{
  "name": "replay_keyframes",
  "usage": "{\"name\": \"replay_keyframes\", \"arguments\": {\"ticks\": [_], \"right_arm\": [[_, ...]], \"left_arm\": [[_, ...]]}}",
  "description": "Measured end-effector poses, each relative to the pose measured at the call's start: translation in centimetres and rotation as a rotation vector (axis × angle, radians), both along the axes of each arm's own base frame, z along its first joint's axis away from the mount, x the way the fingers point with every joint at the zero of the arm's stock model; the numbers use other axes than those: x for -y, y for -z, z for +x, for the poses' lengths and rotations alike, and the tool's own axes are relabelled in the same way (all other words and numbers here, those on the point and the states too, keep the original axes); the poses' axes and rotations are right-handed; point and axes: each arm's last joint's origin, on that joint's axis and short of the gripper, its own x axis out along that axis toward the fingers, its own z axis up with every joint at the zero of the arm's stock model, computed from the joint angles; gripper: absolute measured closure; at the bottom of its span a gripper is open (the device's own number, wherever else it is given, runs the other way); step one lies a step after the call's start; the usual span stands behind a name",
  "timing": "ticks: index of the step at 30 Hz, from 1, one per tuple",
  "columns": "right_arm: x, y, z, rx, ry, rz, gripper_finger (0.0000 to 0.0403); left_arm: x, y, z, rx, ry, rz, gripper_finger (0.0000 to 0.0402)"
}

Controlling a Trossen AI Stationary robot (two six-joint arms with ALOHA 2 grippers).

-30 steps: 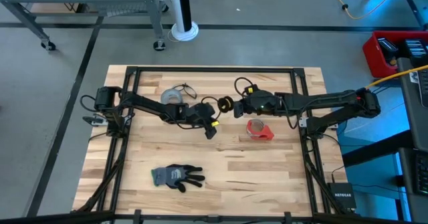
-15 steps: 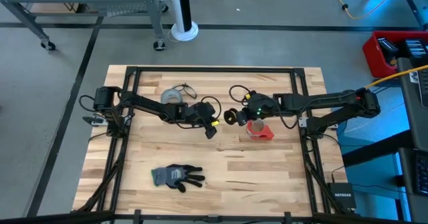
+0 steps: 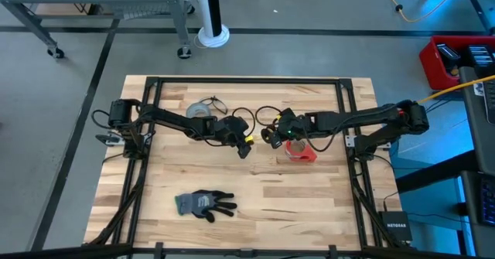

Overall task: Coil cords
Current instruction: Coil the yellow wire onto the spool

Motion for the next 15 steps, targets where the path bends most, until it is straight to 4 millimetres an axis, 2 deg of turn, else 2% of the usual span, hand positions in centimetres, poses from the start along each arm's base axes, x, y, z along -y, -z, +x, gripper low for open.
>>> {"name": "replay_keyframes", "arguments": {"ticks": [15], "right_arm": [[0.03, 0.14, -0.05, -0.015, -0.007, -0.010, 0.0398]], "left_arm": [[-0.13, 0.36, -0.36, -0.058, 0.091, 0.058, 0.0316]]}}
